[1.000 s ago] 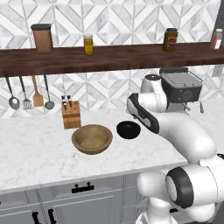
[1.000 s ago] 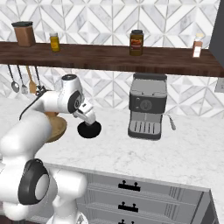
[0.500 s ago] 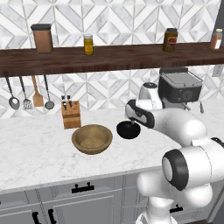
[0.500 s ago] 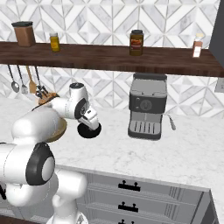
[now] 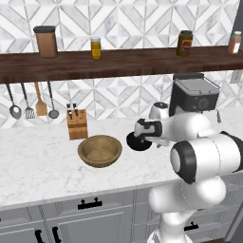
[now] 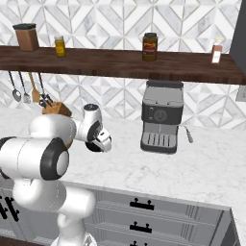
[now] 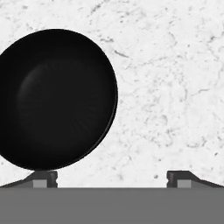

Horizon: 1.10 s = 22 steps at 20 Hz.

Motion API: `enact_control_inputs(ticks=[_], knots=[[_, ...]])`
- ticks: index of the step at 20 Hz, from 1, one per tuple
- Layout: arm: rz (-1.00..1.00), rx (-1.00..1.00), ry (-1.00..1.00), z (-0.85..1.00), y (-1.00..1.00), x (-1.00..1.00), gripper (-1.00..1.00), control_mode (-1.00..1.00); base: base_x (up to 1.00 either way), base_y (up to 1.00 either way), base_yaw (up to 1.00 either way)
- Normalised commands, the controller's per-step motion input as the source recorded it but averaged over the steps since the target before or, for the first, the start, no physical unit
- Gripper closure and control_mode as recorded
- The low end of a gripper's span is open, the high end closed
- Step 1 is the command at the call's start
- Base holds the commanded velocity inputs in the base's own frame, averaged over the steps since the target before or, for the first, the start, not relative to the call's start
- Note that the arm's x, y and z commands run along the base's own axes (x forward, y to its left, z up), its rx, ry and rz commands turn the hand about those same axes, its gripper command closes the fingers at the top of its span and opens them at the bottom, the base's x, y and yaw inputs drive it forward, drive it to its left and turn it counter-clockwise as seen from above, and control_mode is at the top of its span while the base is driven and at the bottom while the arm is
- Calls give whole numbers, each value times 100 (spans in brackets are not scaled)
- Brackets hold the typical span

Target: Pick up the bowls on the counter and stack them on top of one another in the open cabinet. Place the smaller bowl on top of the larger bowl.

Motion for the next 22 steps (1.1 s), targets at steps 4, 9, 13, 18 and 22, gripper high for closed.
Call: enact_control_inputs(ticks=[4, 9, 13, 18, 22], knots=[[0, 4, 0, -34, 0, 27, -100, -100, 0, 0, 0], [0, 3, 0, -30, 0, 14, -100, -100, 0, 0, 0], [0, 4, 0, -20, 0, 21, -100, -100, 0, 0, 0], [0, 3, 0, -13, 0, 17, -100, -100, 0, 0, 0], [0, 2, 0, -11, 0, 13, 100, -100, 0, 0, 0]])
